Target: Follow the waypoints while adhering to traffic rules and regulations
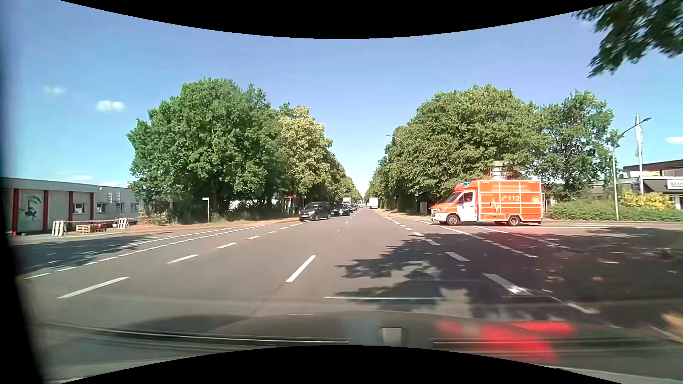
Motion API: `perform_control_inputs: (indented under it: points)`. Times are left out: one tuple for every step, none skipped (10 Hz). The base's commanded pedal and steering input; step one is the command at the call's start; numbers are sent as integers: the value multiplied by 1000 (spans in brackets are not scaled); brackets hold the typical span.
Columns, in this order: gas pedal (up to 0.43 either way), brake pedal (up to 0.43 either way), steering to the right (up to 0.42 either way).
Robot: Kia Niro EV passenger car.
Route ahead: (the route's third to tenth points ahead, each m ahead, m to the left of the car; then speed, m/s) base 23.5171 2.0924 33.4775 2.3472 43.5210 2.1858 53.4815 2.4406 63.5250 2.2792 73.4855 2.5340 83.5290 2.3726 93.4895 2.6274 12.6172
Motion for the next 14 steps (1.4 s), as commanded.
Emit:
perform_control_inputs:
  points:
    - [169,6,11]
    - [169,6,11]
    - [169,6,11]
    - [169,6,10]
    - [177,6,9]
    - [177,6,9]
    - [177,6,8]
    - [177,6,7]
    - [177,6,7]
    - [177,6,5]
    - [177,6,3]
    - [177,6,2]
    - [177,6,3]
    - [177,6,1]
